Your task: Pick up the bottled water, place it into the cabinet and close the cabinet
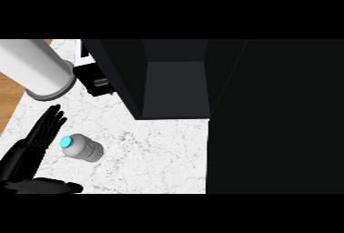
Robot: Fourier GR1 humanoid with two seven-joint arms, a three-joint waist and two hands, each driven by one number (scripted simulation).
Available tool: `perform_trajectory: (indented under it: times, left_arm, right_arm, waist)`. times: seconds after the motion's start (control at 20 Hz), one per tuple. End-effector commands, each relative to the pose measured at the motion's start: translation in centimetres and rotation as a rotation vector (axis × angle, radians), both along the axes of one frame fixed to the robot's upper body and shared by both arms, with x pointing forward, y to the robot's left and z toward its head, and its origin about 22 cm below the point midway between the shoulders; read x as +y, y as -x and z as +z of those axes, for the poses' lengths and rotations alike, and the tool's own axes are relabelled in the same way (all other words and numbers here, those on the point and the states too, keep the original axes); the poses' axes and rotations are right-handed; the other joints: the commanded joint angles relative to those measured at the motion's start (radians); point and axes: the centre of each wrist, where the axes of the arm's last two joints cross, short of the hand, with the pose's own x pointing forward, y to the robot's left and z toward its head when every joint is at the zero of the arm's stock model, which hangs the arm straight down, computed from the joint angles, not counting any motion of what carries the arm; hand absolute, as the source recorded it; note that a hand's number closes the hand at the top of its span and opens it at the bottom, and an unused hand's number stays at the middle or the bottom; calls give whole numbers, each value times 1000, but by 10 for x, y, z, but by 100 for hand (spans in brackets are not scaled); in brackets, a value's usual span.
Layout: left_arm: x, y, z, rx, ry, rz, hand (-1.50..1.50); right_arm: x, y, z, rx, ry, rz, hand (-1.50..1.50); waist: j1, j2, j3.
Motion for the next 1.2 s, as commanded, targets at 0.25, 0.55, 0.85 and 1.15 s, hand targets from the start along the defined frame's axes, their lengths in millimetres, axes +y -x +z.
perform_trajectory:
  times: [0.25,0.55,0.85,1.15]
  left_arm:
    - [16,-26,-64,28,5,54,-150]
    - [29,-25,-105,18,10,90,-150]
    - [33,-32,-132,73,66,59,-150]
    - [30,-20,-163,123,174,-46,-150]
  right_arm:
    - [-4,26,23,-42,8,-4,-150]
    - [-2,31,22,-46,-11,3,-150]
    - [7,34,17,-23,-4,6,-150]
    - [-2,34,10,-17,9,-3,-150]
  waist:
    - [-8,0,0]
    - [-10,2,-1]
    - [-9,3,-2]
    - [-6,3,-1]
